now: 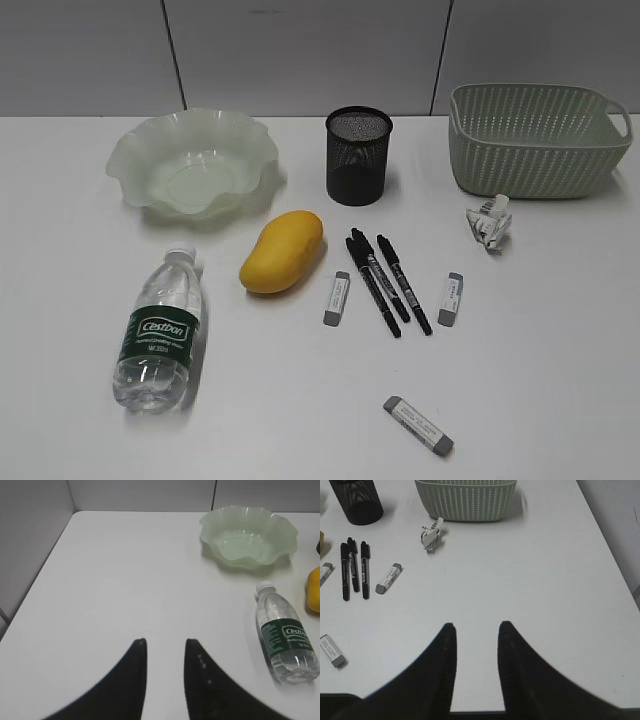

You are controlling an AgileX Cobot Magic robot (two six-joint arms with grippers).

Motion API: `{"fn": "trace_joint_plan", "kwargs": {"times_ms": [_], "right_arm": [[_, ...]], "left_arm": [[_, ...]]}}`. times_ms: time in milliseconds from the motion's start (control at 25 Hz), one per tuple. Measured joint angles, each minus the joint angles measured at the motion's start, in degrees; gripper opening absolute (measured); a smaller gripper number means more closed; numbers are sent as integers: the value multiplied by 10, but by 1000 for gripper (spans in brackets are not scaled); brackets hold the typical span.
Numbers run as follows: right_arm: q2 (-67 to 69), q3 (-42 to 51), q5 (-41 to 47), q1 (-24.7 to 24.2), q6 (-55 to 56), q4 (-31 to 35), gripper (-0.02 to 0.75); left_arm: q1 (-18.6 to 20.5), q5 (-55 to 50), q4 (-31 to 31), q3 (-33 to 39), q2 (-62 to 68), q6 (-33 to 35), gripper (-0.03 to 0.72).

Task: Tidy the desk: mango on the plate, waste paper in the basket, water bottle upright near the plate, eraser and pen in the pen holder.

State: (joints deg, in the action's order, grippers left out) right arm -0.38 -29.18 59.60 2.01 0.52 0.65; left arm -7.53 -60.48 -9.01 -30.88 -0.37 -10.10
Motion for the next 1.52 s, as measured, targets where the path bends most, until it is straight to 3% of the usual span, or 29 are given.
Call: {"fn": "trace_joint_plan", "kwargs": {"times_ms": [760,920,1080,1200,1320,1440,1520], "right_arm": [[0,0,0,0,0,0,241],[0,0,0,0,0,0,241],[0,0,0,0,0,0,241],[0,0,0,0,0,0,241],[0,0,0,0,0,0,241],[0,0,0,0,0,-1,241],[0,0,0,0,0,-1,241]], "left_arm": [[0,0,1,0,0,0,195],[-1,4,44,-4,11,19,200],[-3,96,186,-20,160,124,307],[-3,180,294,-33,346,231,417],[-15,204,379,-78,555,318,461],[-79,226,392,-147,711,343,472],[-142,251,372,-195,800,338,473]]}}
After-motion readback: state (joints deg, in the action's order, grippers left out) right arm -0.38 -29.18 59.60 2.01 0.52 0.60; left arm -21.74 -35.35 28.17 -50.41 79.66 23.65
